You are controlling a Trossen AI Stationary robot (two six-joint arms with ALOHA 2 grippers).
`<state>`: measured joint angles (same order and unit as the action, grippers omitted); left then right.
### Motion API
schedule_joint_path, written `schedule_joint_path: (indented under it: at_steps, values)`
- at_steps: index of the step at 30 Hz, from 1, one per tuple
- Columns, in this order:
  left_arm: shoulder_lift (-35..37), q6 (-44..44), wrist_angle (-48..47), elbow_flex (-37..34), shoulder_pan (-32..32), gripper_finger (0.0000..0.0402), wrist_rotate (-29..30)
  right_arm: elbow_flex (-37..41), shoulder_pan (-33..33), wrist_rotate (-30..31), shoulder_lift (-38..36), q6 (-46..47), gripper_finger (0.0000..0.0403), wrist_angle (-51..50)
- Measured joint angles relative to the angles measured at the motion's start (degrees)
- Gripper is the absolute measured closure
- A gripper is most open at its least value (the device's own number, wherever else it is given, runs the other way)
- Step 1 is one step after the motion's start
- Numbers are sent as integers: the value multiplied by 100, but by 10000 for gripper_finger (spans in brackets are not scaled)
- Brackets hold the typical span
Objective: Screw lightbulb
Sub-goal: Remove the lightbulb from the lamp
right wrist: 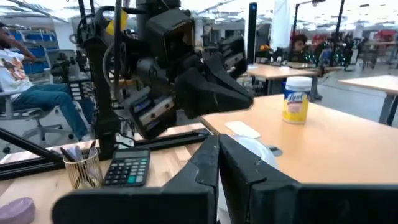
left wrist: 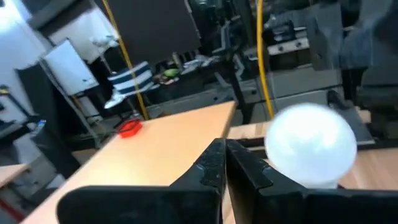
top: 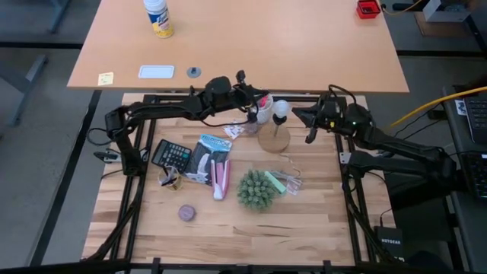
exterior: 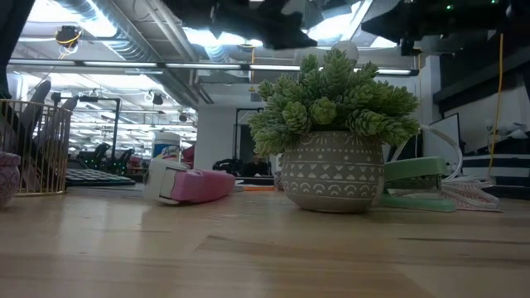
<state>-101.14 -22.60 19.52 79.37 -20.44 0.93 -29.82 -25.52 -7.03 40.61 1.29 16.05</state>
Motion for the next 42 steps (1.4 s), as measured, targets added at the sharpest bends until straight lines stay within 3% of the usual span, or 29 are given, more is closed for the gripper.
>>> schedule_joint_path:
  at_steps: [8, 21, 29, 42]
  values:
    - [-415, 119, 460, -3, -38, 396, -351, 0, 2, 615, 308, 10, 386, -65]
    - [-466, 119, 315, -2, 151, 396, -668, -4, 0, 668, 690, -1, 386, 40]
    - [-456, 296, 8, 11, 358, 396, -879, -3, -10, 1288, 719, -29, 386, 23]
    - [-437, -29, -28, -2, 795, 396, -594, 2, -2, 1402, 931, -424, 386, 273]
